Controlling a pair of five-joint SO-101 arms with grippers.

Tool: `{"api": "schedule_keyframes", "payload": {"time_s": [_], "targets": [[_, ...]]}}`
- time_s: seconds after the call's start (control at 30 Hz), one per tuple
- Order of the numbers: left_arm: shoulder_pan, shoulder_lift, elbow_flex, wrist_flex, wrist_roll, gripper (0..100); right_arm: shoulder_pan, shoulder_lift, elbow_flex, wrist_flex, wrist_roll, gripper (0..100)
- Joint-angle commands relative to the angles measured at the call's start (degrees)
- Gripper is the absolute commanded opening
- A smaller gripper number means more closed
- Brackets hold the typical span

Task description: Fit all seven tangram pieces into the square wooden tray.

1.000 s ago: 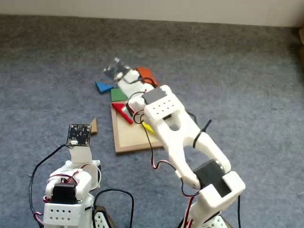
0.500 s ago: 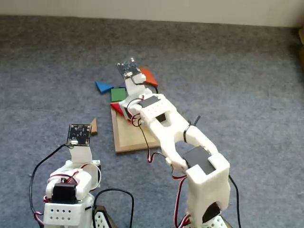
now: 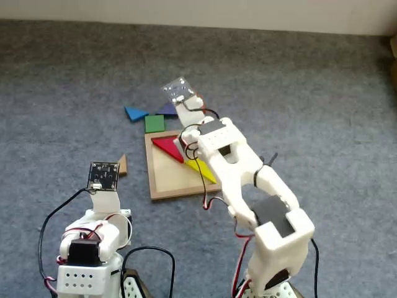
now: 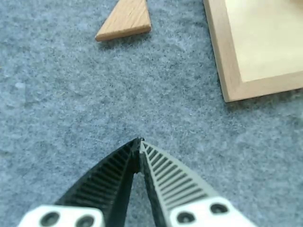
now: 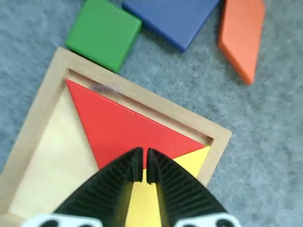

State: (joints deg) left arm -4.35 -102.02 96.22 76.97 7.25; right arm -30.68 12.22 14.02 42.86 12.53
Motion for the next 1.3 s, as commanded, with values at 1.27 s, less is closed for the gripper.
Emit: {"api": "schedule_keyframes", "payload": {"time_s": [1.27], "targets": [[0.9, -2.1, 0.9, 0.3, -0.3, 1, 23.2, -85.8, 72.6, 2.6, -7.5, 2.9]]}}
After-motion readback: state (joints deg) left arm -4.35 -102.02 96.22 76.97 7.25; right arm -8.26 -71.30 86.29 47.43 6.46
